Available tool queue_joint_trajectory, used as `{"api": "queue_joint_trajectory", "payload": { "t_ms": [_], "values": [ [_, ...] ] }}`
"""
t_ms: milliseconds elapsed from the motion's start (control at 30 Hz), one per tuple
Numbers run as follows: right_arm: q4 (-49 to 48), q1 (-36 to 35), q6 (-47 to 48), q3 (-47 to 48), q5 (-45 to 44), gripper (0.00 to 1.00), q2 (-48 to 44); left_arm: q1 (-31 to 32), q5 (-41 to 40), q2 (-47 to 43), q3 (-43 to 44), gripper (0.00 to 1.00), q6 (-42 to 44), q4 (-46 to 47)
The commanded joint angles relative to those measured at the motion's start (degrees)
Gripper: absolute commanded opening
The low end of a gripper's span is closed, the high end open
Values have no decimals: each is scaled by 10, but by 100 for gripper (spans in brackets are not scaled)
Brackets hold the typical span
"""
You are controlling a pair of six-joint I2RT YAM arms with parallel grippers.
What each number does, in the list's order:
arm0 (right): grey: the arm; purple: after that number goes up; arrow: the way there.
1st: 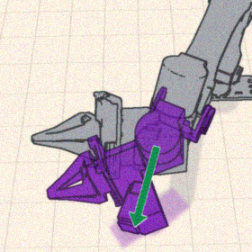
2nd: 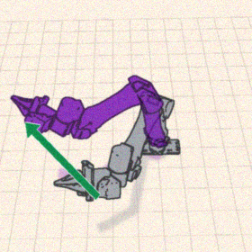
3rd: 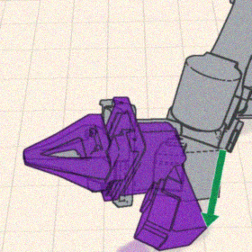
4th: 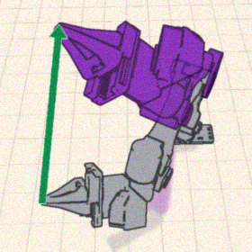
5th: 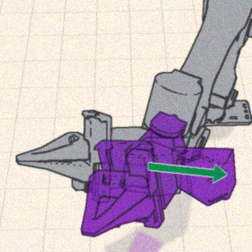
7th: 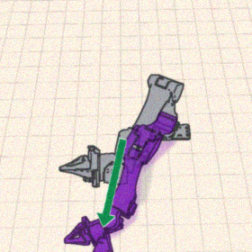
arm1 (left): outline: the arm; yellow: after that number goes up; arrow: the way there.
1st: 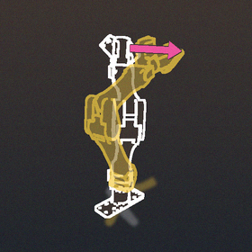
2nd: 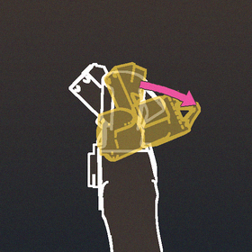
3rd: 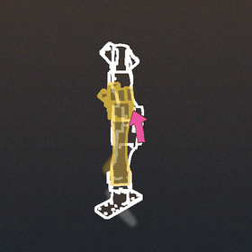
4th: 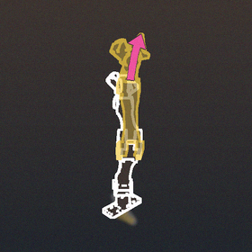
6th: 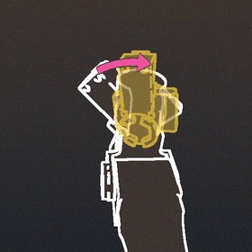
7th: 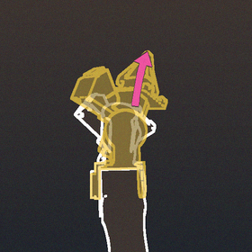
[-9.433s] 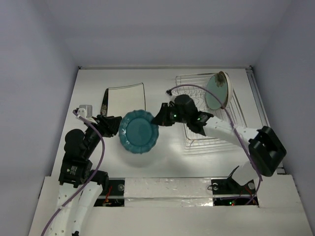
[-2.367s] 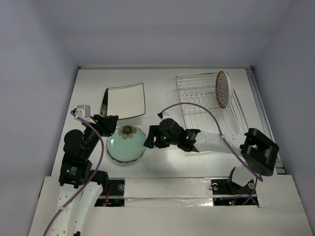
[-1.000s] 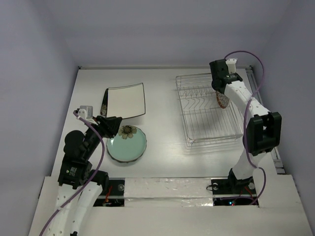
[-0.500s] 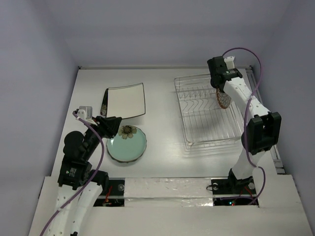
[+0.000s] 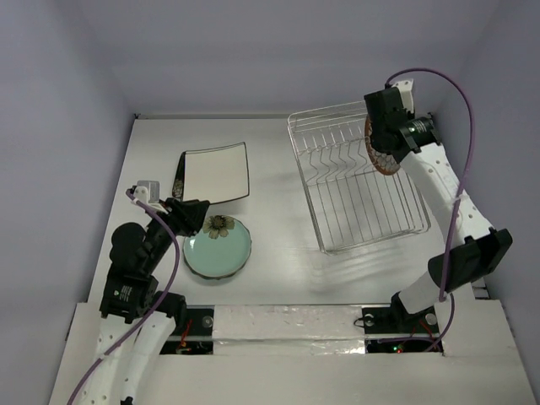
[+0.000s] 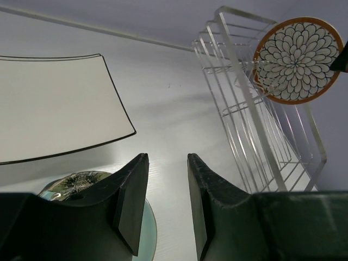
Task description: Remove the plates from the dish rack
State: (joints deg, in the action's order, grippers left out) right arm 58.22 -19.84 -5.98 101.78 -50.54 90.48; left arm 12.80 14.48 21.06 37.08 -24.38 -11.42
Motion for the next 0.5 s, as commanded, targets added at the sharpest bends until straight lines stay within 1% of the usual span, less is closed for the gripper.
{"api": "queue_joint_trajectory", "payload": {
  "t_ms": [0, 133, 300, 467],
  "values": [
    [-111, 1, -10, 28, -60, 0, -36, -2, -5, 7, 3, 32, -1, 29],
    [-132, 8, -17, -5, -43, 0, -12, -2, -10, 6, 4, 32, -1, 27],
    [-145, 19, -19, -54, -55, 0, 22, -2, -5, 7, 4, 32, -1, 28],
    [-136, 19, -21, -62, -63, 0, 63, -2, 2, 1, 3, 32, -1, 32]
  ]
}}
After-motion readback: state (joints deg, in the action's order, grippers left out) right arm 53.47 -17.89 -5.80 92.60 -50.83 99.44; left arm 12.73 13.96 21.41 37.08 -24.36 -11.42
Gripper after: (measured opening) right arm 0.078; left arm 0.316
